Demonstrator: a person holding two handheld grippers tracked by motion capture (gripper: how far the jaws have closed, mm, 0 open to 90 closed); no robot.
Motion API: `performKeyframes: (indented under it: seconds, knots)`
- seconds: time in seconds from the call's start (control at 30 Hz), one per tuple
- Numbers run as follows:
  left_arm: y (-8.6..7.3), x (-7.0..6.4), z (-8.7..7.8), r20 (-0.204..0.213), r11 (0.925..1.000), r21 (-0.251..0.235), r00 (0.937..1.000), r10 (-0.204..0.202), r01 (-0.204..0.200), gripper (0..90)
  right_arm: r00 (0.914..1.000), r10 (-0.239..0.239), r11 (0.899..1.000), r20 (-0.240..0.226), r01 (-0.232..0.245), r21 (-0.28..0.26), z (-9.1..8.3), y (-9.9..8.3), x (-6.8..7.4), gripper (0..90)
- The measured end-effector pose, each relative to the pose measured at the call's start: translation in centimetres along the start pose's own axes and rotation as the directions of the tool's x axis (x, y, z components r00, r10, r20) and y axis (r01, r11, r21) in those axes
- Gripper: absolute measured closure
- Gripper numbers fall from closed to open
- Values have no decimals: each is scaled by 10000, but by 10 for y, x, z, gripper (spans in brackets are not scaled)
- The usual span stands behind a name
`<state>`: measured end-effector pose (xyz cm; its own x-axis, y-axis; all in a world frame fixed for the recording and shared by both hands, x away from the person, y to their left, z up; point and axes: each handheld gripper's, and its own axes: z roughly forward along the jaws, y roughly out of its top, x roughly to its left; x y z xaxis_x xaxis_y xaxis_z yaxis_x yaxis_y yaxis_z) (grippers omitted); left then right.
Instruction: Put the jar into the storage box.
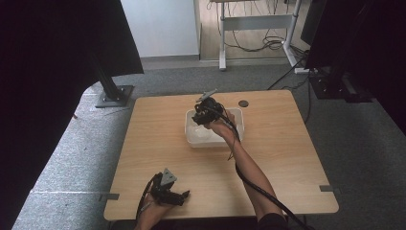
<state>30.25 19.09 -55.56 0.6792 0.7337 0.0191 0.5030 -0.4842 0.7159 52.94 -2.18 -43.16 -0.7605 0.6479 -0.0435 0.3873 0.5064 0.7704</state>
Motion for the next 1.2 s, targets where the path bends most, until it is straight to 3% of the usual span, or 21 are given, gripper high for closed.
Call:
performKeyframes:
  seconds: [0.23, 0.33, 0.5, 0.67, 0.73, 1.2]
  knots:
    - [0, 0, 0, -1, 10000, -1, 10000, -3, 3, 26, 9975, 618, 9980, -347, -621, -90, 2, -3, -10, 352]
    - [0, 0, 0, 0, 10000, 1, 10000, -1, 1, 26, 9973, 642, 9979, -348, -645, -85, 3, -3, -9, 347]
    - [0, 0, 0, -1, 10000, 3, 10000, -2, 2, 26, 9982, 482, 9988, -360, -480, 57, 3, -4, -8, 293]
    - [0, 0, 0, 0, 10000, 1, 10000, -11, 11, 25, 9984, -12, 10000, -560, 8, -58, 1, -5, -7, 150]
    - [0, 0, 0, -7, 10000, -1, 10000, -17, 17, 25, 9983, 0, 10000, -575, -4, -67, -2, -5, -7, 104]
    - [0, -1, 0, -27, 10000, -6, 10000, -8, 8, 26, 9990, -286, 9996, -355, 283, -78, -23, -8, 0, 95]
